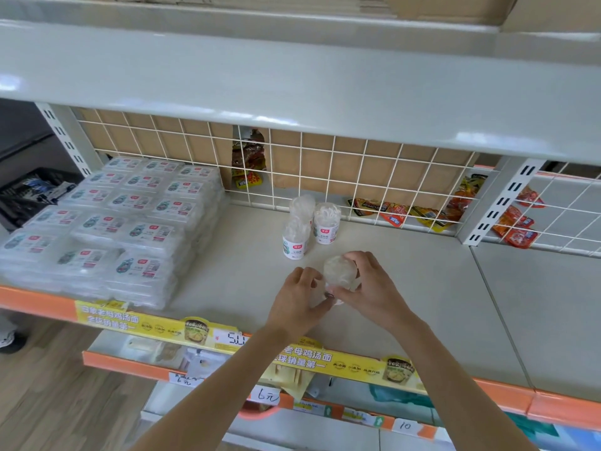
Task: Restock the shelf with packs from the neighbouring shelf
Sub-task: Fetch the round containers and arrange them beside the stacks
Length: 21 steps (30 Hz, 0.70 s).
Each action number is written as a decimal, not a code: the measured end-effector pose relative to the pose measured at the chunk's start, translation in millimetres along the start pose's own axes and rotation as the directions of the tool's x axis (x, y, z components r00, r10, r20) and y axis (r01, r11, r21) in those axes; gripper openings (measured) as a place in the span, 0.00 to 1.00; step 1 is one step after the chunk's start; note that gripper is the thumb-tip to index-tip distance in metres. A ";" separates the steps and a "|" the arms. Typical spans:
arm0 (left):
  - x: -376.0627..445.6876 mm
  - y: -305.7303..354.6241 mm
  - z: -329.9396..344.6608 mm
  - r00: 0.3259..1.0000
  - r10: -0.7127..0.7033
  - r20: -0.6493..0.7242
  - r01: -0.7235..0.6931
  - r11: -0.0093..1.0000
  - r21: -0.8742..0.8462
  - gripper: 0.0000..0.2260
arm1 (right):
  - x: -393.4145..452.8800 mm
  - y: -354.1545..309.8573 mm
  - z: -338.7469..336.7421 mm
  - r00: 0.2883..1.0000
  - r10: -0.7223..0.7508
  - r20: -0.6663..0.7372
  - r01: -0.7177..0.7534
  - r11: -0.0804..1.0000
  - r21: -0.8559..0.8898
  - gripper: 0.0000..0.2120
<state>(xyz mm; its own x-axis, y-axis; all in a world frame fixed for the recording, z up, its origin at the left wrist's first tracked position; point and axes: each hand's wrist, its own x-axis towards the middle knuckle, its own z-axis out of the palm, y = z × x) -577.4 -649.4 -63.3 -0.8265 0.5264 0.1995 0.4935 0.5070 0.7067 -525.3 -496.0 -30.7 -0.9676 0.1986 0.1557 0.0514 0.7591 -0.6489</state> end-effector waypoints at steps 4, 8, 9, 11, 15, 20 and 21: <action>-0.9 -16.4 -17.9 0.997 0.046 0.066 -0.056 0.986 0.156 0.10 | 22.1 -5.2 8.3 0.998 0.036 -0.045 -0.038 0.997 -0.066 0.28; -3.5 -26.4 -33.8 0.986 0.111 0.124 -0.136 0.967 0.214 0.09 | 50.4 -12.4 19.1 0.992 0.096 -0.084 -0.104 0.991 -0.086 0.29; -4.5 -27.3 -36.9 0.982 0.126 0.142 -0.156 0.962 0.223 0.09 | 56.5 -13.8 21.5 0.989 0.112 -0.096 -0.120 0.989 -0.086 0.29; -6.0 -29.1 -40.4 0.967 0.160 0.198 -0.208 0.944 0.256 0.09 | 66.5 -16.7 24.4 0.982 0.143 -0.121 -0.154 0.984 -0.089 0.30; -6.5 -33.3 -41.6 0.932 0.207 0.299 -0.305 0.893 0.331 0.13 | 71.2 -20.8 26.7 0.975 0.202 -0.096 -0.209 0.976 -0.065 0.33; 0.9 -34.4 -44.2 0.899 0.269 0.345 -0.385 0.860 0.335 0.13 | 36.1 -21.6 26.1 0.965 0.239 -0.104 -0.250 0.962 -0.114 0.24; 3.5 -34.5 -43.5 0.887 0.287 0.361 -0.412 0.846 0.338 0.14 | 23.9 -18.1 25.9 0.973 0.216 -0.074 -0.226 0.959 -0.173 0.20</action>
<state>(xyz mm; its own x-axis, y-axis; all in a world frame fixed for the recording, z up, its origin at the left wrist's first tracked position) -609.0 -694.7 -57.4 -0.4937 0.8591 0.1352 0.8495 0.4431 0.2866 -555.7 -521.0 -34.5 -0.9125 0.4036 0.0665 0.3110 0.7900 -0.5284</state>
